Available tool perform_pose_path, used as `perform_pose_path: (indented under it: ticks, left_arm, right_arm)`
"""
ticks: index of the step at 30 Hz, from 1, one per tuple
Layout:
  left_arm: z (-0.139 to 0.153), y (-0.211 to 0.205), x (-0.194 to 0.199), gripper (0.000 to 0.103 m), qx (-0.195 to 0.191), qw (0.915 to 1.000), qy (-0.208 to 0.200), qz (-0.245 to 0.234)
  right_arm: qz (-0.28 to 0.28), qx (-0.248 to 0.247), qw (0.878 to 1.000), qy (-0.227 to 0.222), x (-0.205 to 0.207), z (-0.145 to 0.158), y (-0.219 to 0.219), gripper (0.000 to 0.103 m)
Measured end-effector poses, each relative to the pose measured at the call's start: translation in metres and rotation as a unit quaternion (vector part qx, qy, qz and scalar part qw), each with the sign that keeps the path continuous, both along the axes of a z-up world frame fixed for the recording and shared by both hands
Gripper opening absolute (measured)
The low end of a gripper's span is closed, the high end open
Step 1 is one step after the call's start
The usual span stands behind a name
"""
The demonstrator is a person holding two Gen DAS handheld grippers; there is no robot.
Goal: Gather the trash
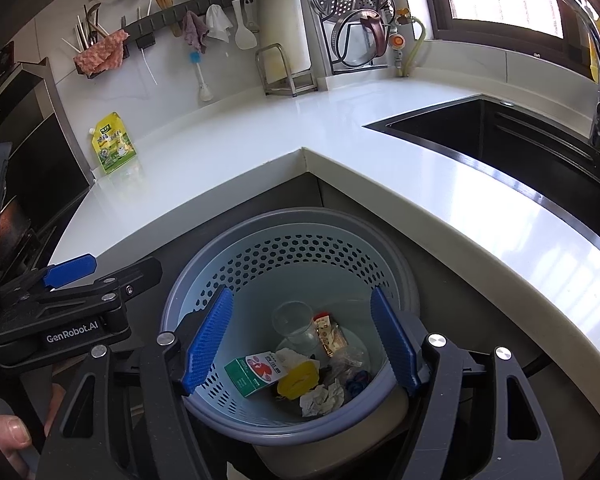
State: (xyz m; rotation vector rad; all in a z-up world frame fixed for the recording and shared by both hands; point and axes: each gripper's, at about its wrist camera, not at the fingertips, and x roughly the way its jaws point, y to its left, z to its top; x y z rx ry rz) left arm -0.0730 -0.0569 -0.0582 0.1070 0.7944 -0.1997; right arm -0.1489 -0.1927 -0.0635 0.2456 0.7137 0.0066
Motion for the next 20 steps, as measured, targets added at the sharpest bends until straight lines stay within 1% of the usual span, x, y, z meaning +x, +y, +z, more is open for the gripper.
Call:
perform_pose_path:
  ticks: [20]
  left_arm:
    - [-0.0016, -0.0017, 0.0004, 0.097, 0.001, 1.0000, 0.004, -0.001]
  right_arm:
    - [0.001, 0.003, 1.000, 0.001, 0.0003, -0.0012, -0.0006, 0.069]
